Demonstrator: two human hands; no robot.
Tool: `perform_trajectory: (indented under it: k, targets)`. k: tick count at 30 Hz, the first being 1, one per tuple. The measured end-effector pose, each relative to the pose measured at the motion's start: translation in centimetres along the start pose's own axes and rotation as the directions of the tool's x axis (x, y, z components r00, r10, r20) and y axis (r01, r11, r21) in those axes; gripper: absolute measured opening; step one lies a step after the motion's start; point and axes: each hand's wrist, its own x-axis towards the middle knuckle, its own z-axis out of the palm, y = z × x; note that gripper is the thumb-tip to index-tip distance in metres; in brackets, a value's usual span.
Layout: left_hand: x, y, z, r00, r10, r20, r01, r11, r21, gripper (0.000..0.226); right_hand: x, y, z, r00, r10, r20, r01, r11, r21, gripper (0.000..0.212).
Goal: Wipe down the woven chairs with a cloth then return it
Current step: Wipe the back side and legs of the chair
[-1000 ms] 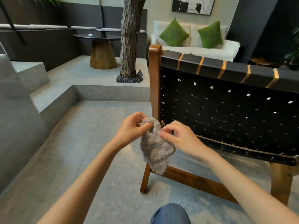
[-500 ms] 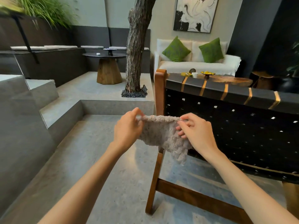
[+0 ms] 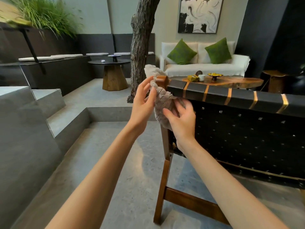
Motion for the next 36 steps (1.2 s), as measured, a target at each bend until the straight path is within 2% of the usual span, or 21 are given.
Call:
perform_trajectory:
  k: [3, 7, 12, 19, 23, 25, 27, 28, 30, 32, 34, 36]
  targets:
    - [-0.4, -0.4, 0.7, 0.999, 0.028, 0.035, -0.027, 0.999, -0.044, 0.044, 0.3, 0.6, 0.4, 0.992, -0.123, -0.032, 0.117, 0.984, -0.137, 0.045]
    - [-0.5, -2.0, 1.4, 0.998, 0.037, -0.043, -0.037, 0.999, -0.004, 0.046, 1.1, 1.9, -0.1, 0.96, -0.275, -0.052, 0.252, 0.931, -0.265, 0.033]
    - [-1.9, -6.2, 1.3, 0.999, -0.004, -0.045, 0.008, 0.997, 0.081, 0.044, 1.2, 5.3, -1.8, 0.959, -0.285, -0.005, 0.273, 0.923, -0.271, 0.028]
    - [-5.1, -15.2, 2.2, 0.968, -0.249, -0.011, 0.249, 0.964, 0.098, 0.034, 0.7, 12.9, -5.4, 0.999, -0.04, 0.032, 0.049, 0.933, -0.356, 0.022]
    - [-6.3, -18.1, 2.8, 0.924, -0.38, -0.04, 0.382, 0.917, 0.112, 0.03, 1.0, 15.3, -7.0, 0.993, -0.031, 0.117, 0.09, 0.836, -0.541, 0.026]
    - [-6.7, -19.7, 3.1, 0.908, -0.417, -0.043, 0.419, 0.898, 0.134, 0.031, 1.3, 16.8, -7.9, 0.987, 0.032, 0.16, 0.072, 0.791, -0.608, 0.031]
    - [-7.1, -21.5, 3.3, 0.873, -0.487, -0.036, 0.484, 0.855, 0.186, 0.034, 1.7, 19.1, -8.9, 0.954, 0.226, 0.195, -0.042, 0.748, -0.663, 0.037]
    - [-7.2, -22.4, 3.4, 0.847, -0.529, -0.044, 0.525, 0.822, 0.221, 0.036, 1.9, 20.4, -9.5, 0.913, 0.346, 0.216, -0.102, 0.707, -0.7, 0.041]
    - [-7.5, -23.8, 3.6, 0.798, -0.598, -0.081, 0.595, 0.758, 0.268, 0.034, 2.1, 21.7, -10.7, 0.787, 0.562, 0.254, -0.152, 0.576, -0.804, 0.052]
    - [-7.7, -24.6, 3.8, 0.766, -0.623, -0.156, 0.639, 0.716, 0.28, 0.024, 2.0, 22.0, -11.6, 0.694, 0.669, 0.268, -0.157, 0.503, -0.85, 0.059]
    - [-8.2, -24.6, 3.8, 0.753, -0.601, -0.266, 0.658, 0.697, 0.286, 0.018, 1.5, 21.6, -11.9, 0.701, 0.66, 0.268, -0.174, 0.524, -0.834, 0.061]
    - [-9.3, -24.0, 4.2, 0.762, -0.544, -0.352, 0.638, 0.724, 0.261, 0.017, 0.6, 20.5, -11.8, 0.767, 0.594, 0.243, -0.225, 0.603, -0.766, 0.058]
